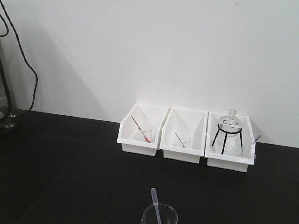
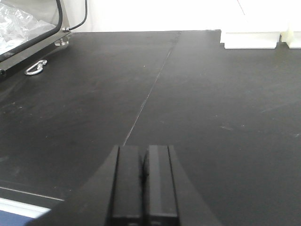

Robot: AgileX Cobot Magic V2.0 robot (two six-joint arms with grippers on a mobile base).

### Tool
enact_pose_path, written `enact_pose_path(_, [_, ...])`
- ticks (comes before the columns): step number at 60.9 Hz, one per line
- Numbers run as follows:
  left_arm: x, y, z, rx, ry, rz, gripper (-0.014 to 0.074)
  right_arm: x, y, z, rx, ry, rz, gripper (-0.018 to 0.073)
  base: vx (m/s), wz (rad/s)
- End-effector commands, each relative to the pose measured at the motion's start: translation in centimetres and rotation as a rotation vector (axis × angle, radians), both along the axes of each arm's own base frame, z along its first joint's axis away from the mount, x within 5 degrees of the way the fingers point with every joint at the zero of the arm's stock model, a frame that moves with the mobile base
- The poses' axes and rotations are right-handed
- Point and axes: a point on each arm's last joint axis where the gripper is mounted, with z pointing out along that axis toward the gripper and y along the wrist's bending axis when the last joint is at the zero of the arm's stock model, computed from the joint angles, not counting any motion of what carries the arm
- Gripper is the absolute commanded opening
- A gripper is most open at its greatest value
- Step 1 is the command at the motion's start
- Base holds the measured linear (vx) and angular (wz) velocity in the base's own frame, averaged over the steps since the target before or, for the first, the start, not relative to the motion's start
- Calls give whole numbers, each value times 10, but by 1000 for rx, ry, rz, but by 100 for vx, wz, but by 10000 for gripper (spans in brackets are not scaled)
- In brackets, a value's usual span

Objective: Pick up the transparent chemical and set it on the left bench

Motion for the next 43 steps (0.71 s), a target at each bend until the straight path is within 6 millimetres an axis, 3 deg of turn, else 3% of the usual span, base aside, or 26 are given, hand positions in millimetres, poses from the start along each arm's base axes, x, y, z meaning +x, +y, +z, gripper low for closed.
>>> enact_pose_path(1, [-1, 0, 3, -14, -81, -1, -3, -5, -1, -18, 21, -112, -30, -13, 0, 0])
enact_pose_path(7, [-1, 0, 3, -14, -81, -1, -3, 1, -2, -61, 21, -106, -49, -10, 0, 0])
enact_pose_path(15, [-1, 0, 3, -14, -81, -1, -3, 2, -2, -68, 6, 3, -51, -8, 0, 0])
enact_pose_path(43, [-1, 0, 3, -14, -81, -1, -3, 2, -2, -69, 6, 12, -52, -8, 0, 0])
